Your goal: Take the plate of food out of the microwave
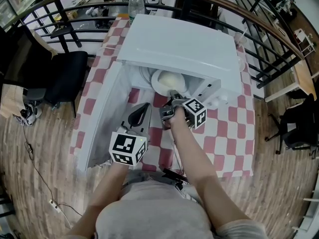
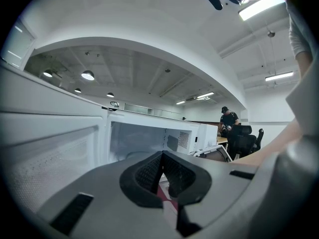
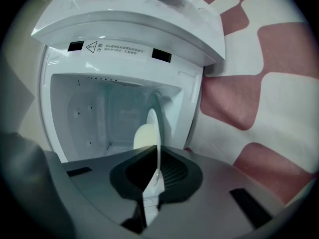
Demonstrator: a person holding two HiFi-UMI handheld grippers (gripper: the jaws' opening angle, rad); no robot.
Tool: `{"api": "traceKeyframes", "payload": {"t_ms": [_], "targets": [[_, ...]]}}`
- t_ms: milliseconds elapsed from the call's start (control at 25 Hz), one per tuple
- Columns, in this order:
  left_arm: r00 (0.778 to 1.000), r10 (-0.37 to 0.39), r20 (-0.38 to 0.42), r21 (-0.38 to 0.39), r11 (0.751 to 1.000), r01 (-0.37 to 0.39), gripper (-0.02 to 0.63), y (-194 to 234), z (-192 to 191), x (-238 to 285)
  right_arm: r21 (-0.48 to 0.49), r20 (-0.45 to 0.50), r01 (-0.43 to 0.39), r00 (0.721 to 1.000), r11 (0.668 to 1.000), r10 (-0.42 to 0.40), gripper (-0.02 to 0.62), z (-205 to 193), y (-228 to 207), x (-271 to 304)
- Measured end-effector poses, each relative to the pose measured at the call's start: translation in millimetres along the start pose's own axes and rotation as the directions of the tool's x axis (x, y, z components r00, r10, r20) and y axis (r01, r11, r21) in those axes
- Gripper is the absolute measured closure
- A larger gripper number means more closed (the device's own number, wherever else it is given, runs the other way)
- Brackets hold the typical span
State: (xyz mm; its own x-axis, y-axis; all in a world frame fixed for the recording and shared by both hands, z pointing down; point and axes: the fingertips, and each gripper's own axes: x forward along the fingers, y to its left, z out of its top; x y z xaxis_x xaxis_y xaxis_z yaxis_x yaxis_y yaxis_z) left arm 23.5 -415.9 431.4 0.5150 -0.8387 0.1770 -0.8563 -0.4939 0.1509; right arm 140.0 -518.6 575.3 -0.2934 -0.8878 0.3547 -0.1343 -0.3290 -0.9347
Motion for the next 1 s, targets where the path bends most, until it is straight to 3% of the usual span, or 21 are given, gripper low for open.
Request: {"api": "traceKeyframes", "payload": {"t_ms": [1000], "targets": [[0.999, -0.032, 0.044, 0.02, 0.999, 0.032, 0.606, -18, 11, -12, -0.021, 0.019, -0.098, 0.995, 0.995, 0.098, 0.563, -6, 25, -50]]}}
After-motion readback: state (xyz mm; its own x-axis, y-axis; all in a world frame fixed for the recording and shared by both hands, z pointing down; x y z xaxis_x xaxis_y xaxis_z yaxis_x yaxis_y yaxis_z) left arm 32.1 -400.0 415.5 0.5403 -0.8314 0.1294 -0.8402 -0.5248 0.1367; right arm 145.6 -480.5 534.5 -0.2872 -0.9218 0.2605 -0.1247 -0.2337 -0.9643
